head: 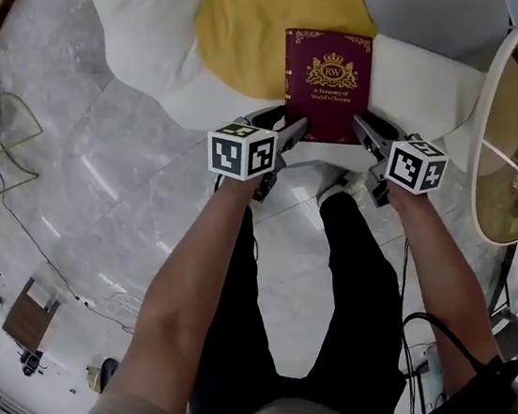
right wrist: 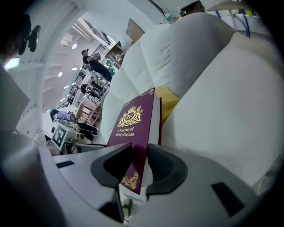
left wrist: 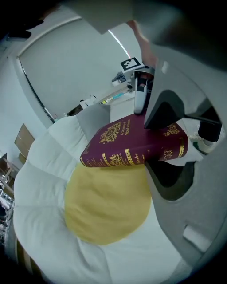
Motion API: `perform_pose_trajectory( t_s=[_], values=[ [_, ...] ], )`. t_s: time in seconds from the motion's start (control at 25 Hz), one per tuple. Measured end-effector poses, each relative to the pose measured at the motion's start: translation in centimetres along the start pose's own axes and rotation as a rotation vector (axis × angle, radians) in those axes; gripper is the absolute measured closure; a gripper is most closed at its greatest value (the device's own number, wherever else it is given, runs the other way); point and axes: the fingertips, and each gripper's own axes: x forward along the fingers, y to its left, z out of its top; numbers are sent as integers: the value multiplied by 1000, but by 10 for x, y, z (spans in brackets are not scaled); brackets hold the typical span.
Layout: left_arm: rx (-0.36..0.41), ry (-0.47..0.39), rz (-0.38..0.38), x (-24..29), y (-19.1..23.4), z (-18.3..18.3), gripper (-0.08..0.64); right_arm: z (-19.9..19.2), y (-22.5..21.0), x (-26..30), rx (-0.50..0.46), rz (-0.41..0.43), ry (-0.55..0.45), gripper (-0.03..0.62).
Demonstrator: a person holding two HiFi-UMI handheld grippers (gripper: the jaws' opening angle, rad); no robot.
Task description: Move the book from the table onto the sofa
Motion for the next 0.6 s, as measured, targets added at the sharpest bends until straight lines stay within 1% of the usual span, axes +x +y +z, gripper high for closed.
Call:
perform_pose_trajectory(
  t_s=[0.2, 0.4, 0.6],
  values=[
    [-5, 18, -42, 25, 20, -16, 331, -15, -20, 14, -11, -45, 12, 474],
    [2, 43, -73, 39, 28, -21, 331, -16, -25, 16, -21, -62, -5, 468],
    [34, 40, -35, 40, 31, -24, 331, -18, -24, 15, -21, -60, -13, 465]
  ],
)
